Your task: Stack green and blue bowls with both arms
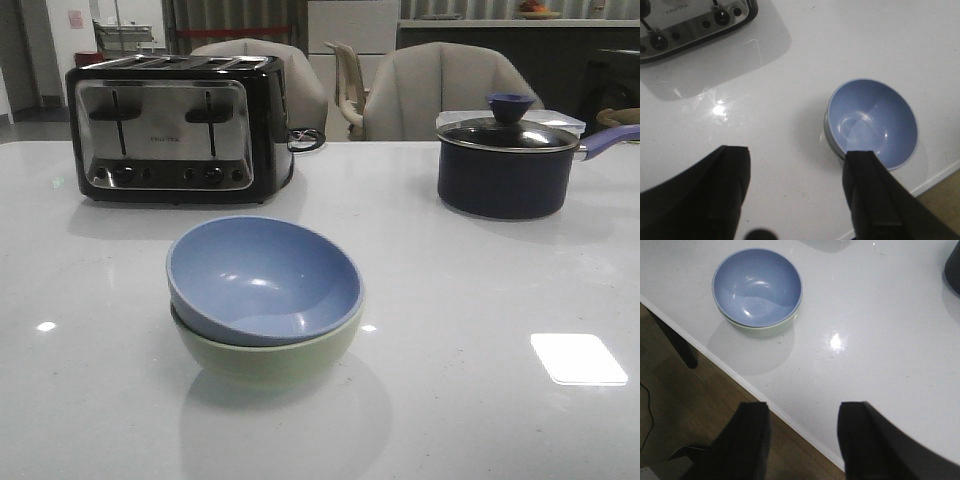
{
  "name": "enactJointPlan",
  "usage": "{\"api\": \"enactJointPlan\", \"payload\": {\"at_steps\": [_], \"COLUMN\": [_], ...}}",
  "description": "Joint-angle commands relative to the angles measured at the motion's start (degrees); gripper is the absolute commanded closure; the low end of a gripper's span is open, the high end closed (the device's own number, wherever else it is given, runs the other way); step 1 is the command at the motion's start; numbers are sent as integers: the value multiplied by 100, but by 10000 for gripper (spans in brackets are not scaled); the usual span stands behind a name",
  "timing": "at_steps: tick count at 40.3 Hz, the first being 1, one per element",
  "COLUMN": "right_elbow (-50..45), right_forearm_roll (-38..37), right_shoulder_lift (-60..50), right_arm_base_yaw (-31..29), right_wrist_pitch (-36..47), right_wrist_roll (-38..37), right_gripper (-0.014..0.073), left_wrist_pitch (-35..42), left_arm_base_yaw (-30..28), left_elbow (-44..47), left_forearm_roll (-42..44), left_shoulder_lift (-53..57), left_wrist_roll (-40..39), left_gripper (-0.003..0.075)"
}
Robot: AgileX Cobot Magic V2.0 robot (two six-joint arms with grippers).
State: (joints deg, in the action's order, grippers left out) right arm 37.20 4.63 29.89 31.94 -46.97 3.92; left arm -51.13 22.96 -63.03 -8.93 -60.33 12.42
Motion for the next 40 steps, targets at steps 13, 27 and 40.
{"api": "enactJointPlan", "payload": {"at_steps": [13,27,40], "right_elbow": [137,137,137], "right_forearm_roll": [-18,-18,-18], "right_shoulder_lift": [12,12,12], "right_arm_base_yaw": [-3,-3,-3], "right_wrist_pitch": [393,393,385], "right_wrist_roll": [39,39,39], "right_gripper": [160,160,160], "left_wrist_pitch": [636,748,817], "left_arm_base_yaw": [37,37,37], "left_elbow": [1368,2304,2409], "left_forearm_roll": [-54,-54,-54], "left_shoulder_lift": [1809,2650,2723], "left_wrist_roll": [-80,-165,-211], "left_gripper": [263,262,263]}}
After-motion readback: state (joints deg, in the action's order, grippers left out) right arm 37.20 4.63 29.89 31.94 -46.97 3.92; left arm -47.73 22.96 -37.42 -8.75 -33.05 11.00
